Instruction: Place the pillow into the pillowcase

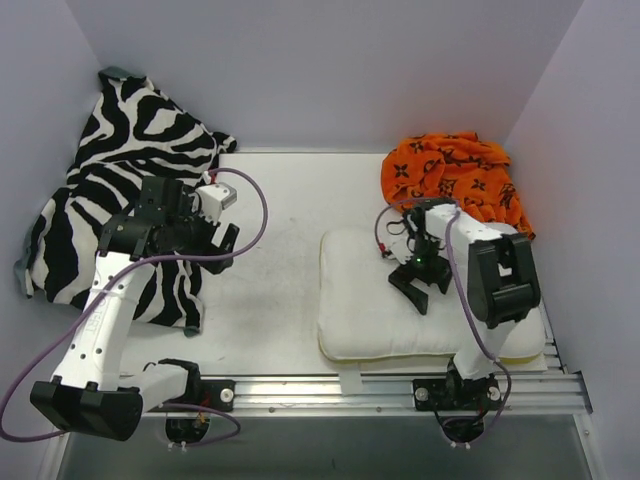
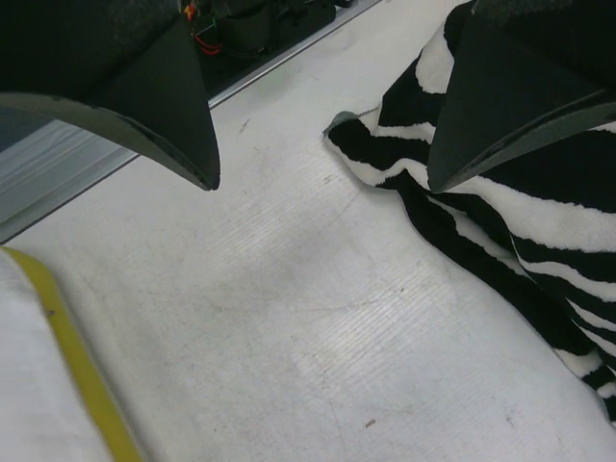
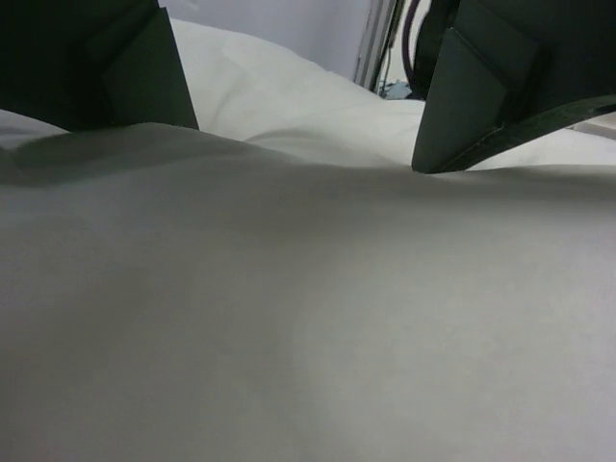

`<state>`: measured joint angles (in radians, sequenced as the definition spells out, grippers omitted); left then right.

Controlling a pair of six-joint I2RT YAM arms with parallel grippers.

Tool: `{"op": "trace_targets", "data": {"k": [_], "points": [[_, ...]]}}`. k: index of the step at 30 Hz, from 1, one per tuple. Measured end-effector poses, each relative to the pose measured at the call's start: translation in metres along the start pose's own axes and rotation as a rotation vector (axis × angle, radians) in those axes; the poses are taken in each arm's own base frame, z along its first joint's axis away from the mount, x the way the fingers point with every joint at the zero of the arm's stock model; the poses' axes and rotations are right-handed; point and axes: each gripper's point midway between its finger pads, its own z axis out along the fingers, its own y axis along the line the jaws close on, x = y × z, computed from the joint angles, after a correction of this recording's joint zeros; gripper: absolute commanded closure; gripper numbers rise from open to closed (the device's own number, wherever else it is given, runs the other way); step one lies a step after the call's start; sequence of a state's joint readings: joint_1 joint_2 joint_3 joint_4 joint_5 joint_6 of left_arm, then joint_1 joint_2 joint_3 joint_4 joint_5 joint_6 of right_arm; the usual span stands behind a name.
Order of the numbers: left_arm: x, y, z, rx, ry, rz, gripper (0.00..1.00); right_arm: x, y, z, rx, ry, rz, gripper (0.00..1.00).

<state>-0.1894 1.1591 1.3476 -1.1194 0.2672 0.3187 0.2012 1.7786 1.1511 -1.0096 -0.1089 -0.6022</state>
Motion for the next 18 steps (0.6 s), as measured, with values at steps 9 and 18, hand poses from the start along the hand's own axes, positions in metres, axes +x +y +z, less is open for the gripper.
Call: {"op": "trace_targets", "data": {"k": [9, 18], "points": [[-0.003, -0.005, -0.014, 0.079, -0.006, -0.024, 0.02, -0.169, 0.130, -0.035, -0.190, -0.284, -0.175, 0.07], [-0.012, -0.055, 0.044, 0.277, 0.077, 0.213, 0.03, -0.146, 0.076, -0.176, -0.257, -0.836, -0.007, 0.04]]}}
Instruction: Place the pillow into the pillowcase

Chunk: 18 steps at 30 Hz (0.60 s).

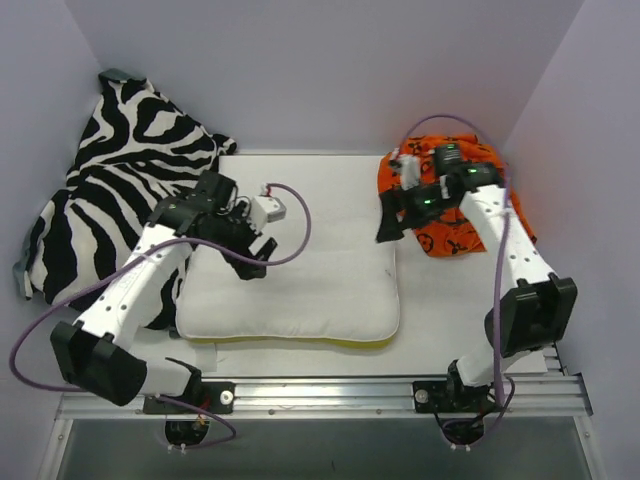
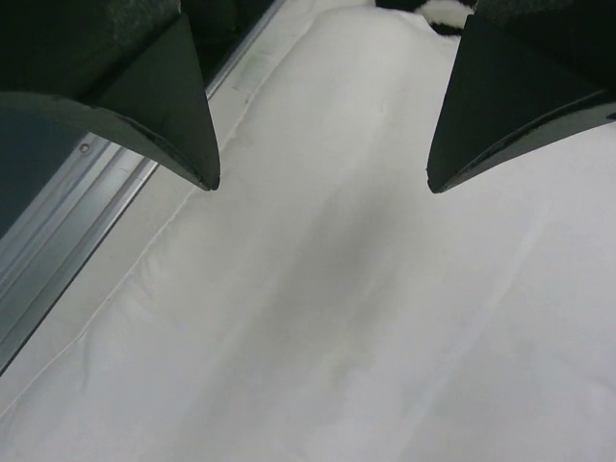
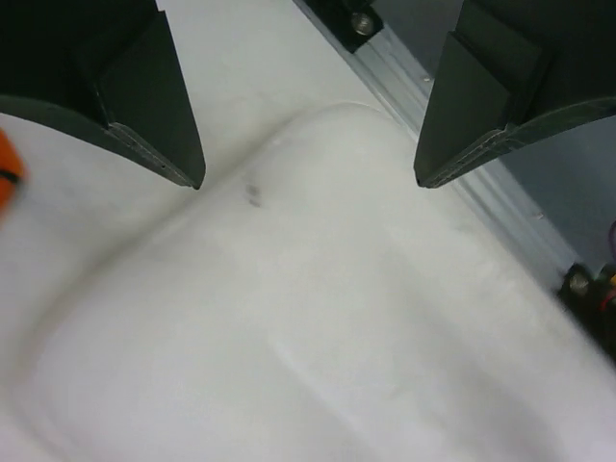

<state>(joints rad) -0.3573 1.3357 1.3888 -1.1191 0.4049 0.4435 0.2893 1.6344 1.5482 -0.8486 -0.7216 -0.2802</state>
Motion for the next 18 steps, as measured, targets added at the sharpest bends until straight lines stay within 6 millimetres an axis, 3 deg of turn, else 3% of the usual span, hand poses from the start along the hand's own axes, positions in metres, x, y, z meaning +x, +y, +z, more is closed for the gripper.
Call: {"op": "trace_targets", "data": {"k": [3, 7, 10, 14, 16, 17, 18], "points": [[-0.006, -0.014, 0.044, 0.042, 0.062, 0.163, 0.03, 0.014, -0.080, -0.069, 0.214, -0.103, 0.113, 0.04], [-0.017, -0.018, 0.097, 0.071, 0.104, 0.368, 0.03, 0.063, -0.153, -0.100, 0.367, -0.019, 0.225, 0.05], [-0.015, -0.009, 0.131, 0.089, 0.140, 0.456, 0.03, 0.092, -0.201, -0.103, 0.416, 0.081, 0.269, 0.06], [-0.001, 0.005, 0.166, 0.096, 0.192, 0.526, 0.05, 0.115, -0.250, -0.093, 0.447, 0.178, 0.291, 0.08], [0.012, 0.007, 0.177, 0.106, 0.218, 0.544, 0.12, 0.122, -0.269, -0.083, 0.454, 0.213, 0.293, 0.10], [0.018, 0.009, 0.181, 0.109, 0.225, 0.549, 0.24, 0.123, -0.278, -0.078, 0.456, 0.228, 0.293, 0.12], [0.021, 0.009, 0.183, 0.111, 0.229, 0.552, 0.31, 0.124, -0.286, -0.072, 0.461, 0.240, 0.288, 0.21]]}}
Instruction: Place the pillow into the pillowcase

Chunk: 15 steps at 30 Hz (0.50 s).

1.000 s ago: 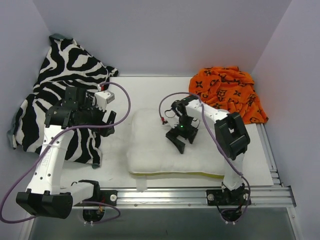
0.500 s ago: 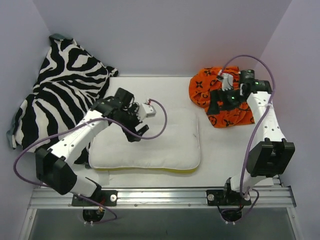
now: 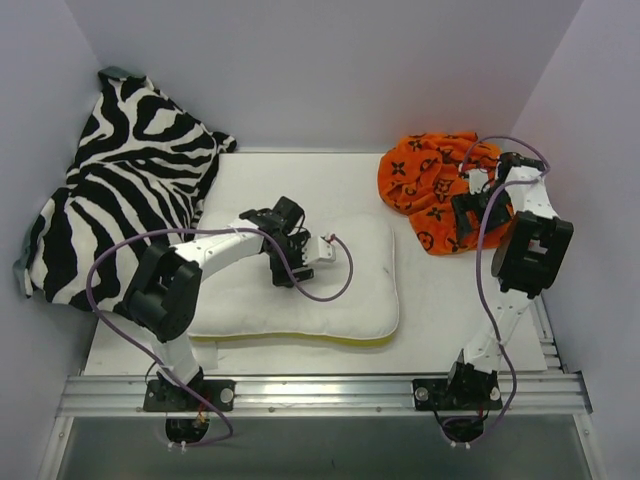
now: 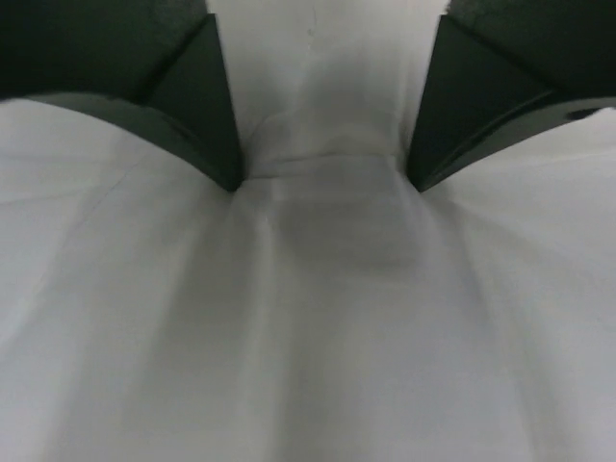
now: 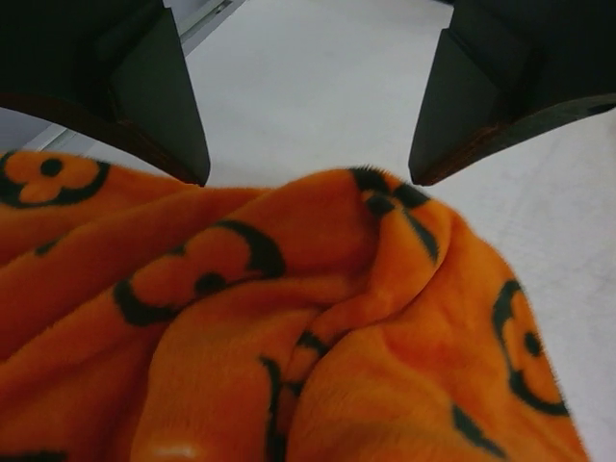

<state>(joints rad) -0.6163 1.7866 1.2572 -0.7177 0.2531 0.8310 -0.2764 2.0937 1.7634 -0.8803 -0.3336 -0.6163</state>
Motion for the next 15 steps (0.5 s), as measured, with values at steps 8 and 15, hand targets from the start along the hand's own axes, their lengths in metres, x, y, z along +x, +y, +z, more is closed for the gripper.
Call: {"op": "trace_targets", "data": {"k": [8, 15], "points": [[0.020, 0.019, -0.009, 0.015, -0.089, -0.169, 1.00, 0.005, 0.009, 0.058, -0.013, 0.121, -0.078, 0.94], [0.069, 0.072, -0.050, -0.073, -0.213, -0.656, 1.00, 0.023, 0.137, 0.069, -0.302, 0.174, -0.049, 1.00]]}}
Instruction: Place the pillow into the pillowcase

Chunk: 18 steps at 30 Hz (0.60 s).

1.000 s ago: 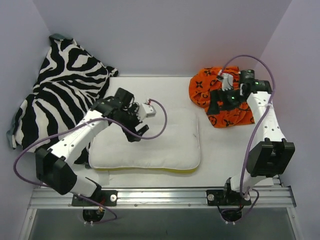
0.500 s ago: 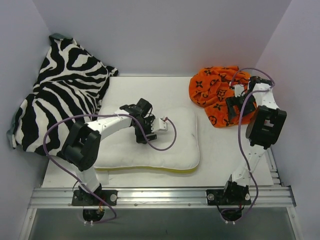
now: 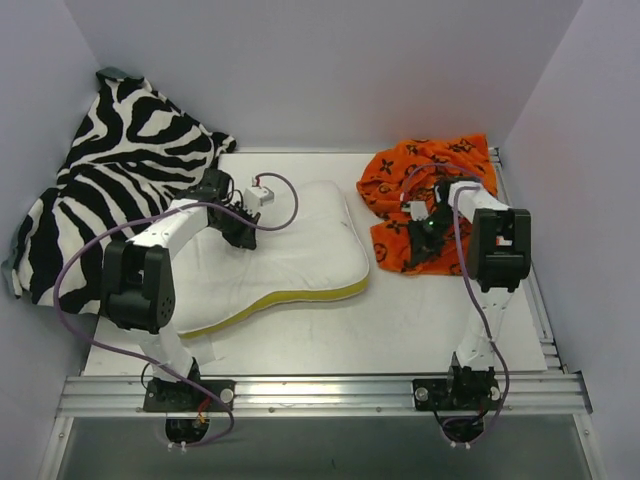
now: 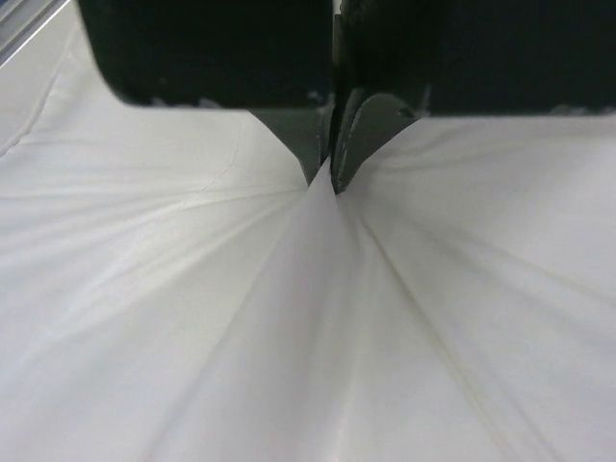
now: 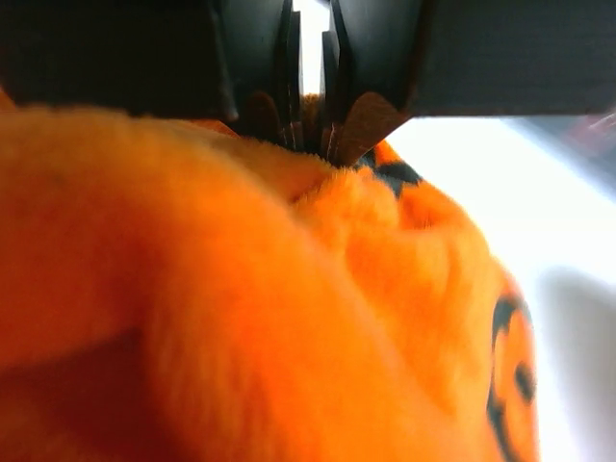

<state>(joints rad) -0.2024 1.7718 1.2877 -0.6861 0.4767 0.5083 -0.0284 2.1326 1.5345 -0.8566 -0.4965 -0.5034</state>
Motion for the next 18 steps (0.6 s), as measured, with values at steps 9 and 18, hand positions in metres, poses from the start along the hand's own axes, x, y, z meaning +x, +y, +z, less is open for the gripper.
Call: {"op": "trace_targets", "data": {"k": [9, 18], "points": [[0.005, 0.008, -0.018, -0.070, -0.034, -0.295, 1.00, -0.012, 0.144, 0.009, -0.367, 0.011, 0.050, 0.47], [0.014, 0.007, -0.013, -0.085, -0.025, -0.339, 1.00, -0.101, -0.017, -0.128, 0.178, -0.421, 0.077, 0.49]]}}
